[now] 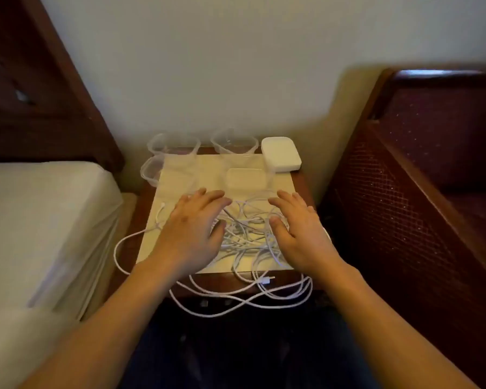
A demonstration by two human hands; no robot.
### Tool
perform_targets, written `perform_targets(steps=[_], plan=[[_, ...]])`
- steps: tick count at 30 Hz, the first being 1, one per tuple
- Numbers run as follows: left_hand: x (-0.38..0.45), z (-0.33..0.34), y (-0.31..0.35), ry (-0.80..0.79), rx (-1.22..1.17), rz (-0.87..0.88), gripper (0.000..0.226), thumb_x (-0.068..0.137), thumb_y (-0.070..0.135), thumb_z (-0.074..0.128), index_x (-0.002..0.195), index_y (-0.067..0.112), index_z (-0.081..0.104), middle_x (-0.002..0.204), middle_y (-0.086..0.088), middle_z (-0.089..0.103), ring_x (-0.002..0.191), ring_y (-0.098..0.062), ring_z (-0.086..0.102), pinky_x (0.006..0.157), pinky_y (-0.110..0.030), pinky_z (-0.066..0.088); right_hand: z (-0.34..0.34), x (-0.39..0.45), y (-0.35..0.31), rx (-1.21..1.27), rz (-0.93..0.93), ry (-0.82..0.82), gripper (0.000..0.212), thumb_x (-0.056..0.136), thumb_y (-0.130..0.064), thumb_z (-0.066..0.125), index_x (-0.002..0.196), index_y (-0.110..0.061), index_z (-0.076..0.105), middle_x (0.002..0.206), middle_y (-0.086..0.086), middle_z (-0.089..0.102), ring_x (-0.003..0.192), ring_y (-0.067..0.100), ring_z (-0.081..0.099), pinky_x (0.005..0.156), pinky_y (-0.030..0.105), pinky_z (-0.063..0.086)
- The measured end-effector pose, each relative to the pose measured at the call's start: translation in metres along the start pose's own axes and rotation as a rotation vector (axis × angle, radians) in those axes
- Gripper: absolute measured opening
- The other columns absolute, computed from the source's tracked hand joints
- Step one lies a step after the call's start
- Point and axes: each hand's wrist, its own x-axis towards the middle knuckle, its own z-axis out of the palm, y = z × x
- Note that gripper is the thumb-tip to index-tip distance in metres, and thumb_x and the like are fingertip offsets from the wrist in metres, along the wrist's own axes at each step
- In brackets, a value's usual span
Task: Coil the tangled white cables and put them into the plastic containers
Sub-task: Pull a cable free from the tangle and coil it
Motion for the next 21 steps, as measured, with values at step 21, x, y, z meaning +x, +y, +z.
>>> perform_targets(steps=[21], plan=[[-0.033,0.036,0.033,-0.237,0.389,0.039,0.032,0.101,0.046,0.048,0.123,0.03,0.066,0.118,0.001,0.052,0.131,-0.024,0.04,0.121,-0.064,-0.003,0.05,-0.055,0.027,-0.298,0.123,-0.191,0.086,0.094,-0.064,0.051,0.161,-0.028,0.01,0.17,0.001,0.006,0.155,0.031,0.006,0.12,0.061,0.012]])
